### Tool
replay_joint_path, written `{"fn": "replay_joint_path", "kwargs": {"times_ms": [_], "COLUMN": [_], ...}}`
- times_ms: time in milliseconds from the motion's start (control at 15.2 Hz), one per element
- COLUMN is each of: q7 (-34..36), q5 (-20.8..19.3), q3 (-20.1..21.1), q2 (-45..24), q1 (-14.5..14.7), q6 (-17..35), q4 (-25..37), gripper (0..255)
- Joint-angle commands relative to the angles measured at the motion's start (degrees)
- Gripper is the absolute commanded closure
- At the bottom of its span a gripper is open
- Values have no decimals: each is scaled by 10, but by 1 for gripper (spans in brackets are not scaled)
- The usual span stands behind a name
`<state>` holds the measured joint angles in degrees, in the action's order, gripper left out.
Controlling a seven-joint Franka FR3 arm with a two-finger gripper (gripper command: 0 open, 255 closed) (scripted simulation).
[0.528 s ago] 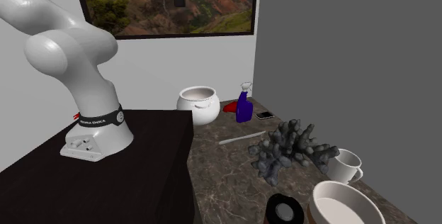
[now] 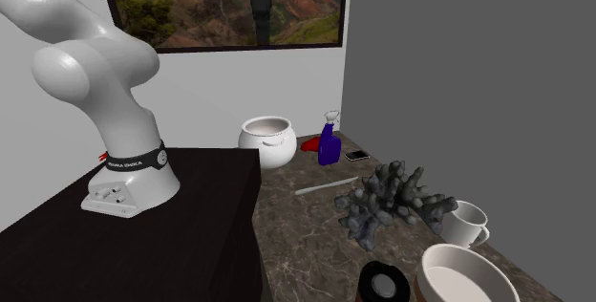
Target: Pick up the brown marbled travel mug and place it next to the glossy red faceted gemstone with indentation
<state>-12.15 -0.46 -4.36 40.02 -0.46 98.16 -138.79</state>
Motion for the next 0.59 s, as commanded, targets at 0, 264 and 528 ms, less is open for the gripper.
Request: {"fn": "replay_joint_path", "kwargs": {"times_ms": [0, 264, 528], "q7": [-14, -38, -63], "q5": [-8, -19, -24], "q3": [-13, -37, -61], "q2": [-26, -89, -162], "q1": [-5, -13, -19], "q6": [36, 107, 175], "q4": [-10, -17, -12], "gripper": [0, 0, 0]}}
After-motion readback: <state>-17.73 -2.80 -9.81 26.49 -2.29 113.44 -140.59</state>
